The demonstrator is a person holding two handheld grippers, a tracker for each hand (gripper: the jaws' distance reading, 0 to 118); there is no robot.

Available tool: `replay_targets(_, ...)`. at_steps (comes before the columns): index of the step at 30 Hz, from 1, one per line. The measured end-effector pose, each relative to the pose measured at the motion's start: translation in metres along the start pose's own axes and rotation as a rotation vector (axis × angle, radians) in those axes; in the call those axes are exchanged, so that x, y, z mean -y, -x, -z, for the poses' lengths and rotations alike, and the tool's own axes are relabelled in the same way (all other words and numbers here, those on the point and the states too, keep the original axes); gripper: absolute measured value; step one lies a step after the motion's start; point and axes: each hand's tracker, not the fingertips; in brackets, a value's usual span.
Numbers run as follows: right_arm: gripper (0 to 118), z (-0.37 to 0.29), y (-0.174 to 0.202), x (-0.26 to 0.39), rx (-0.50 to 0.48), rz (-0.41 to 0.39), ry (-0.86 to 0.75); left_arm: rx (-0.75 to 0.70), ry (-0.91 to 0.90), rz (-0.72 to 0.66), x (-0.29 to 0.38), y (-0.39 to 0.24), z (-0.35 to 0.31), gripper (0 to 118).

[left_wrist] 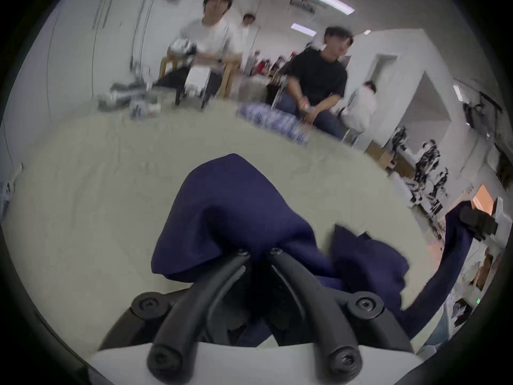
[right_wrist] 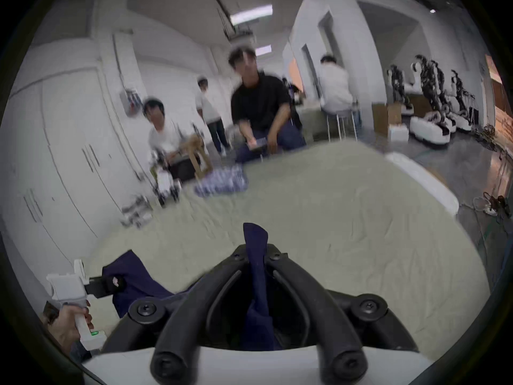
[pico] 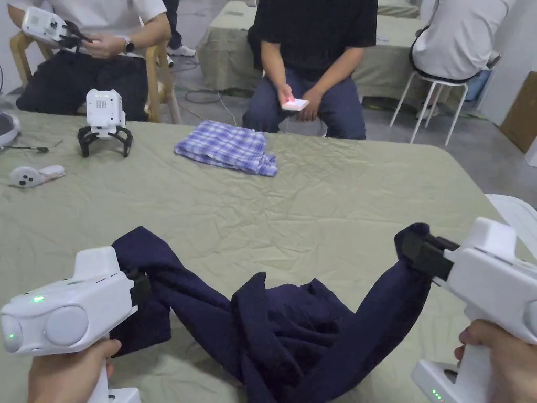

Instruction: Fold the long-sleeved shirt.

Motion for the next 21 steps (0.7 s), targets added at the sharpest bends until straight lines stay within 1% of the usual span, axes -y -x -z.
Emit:
replay_targets(1,6,-0.009,0.000,-0.021,0.004,-0.008,-0.048,0.006,-0.051,0.025,-0.017,-0.008,-0.018,7)
replay_targets(3,6,-0.037,0.006,-0.059,-0.029,-0.011,-0.140,0.024,-0.148,0.041,-0.050,-0.020,-0.049,7)
replay_targets(5,6,-0.056,0.011,-0.097,-0.018,-0.051,-0.228,0.032,-0.226,0.069,-0.089,-0.029,-0.078,7)
replay_targets(8,6,-0.085,0.016,-0.163,-0.001,-0.071,-0.333,0.008,-0.333,0.130,-0.155,-0.040,-0.120,7)
replay_targets(10,6,-0.103,0.021,-0.203,0.060,-0.102,-0.381,-0.051,-0.393,0.168,-0.200,-0.044,-0.144,7)
replay_targets(11,6,-0.109,0.022,-0.222,0.081,-0.103,-0.405,-0.061,-0.425,0.173,-0.219,-0.044,-0.153,7)
replay_targets(12,6,-0.115,0.024,-0.240,0.078,-0.108,-0.408,-0.086,-0.443,0.182,-0.241,-0.044,-0.164,7)
replay_targets(13,6,-0.116,0.024,-0.262,0.096,-0.098,-0.431,-0.098,-0.465,0.174,-0.263,-0.044,-0.175,7)
replay_targets(14,6,-0.120,0.026,-0.278,0.108,-0.110,-0.447,-0.100,-0.481,0.174,-0.281,-0.044,-0.182,7)
replay_targets(15,6,-0.124,0.029,-0.298,0.140,-0.125,-0.474,-0.142,-0.494,0.180,-0.301,-0.044,-0.189,7)
replay_targets(16,6,-0.128,0.030,-0.313,0.165,-0.124,-0.494,-0.155,-0.498,0.170,-0.319,-0.043,-0.195,7)
replay_targets(18,6,-0.136,0.032,-0.345,0.183,-0.125,-0.530,-0.196,-0.527,0.155,-0.355,-0.040,-0.206,7)
replay_targets(19,6,-0.138,0.032,-0.361,0.234,-0.119,-0.551,-0.216,-0.540,0.137,-0.368,-0.041,-0.212,7)
replay_targets(20,6,-0.140,0.032,-0.373,0.263,-0.113,-0.562,-0.236,-0.557,0.130,-0.381,-0.040,-0.215,7)
replay_targets(21,6,-0.140,0.030,-0.387,0.284,-0.135,-0.564,-0.251,-0.554,0.129,-0.394,-0.040,-0.218,7)
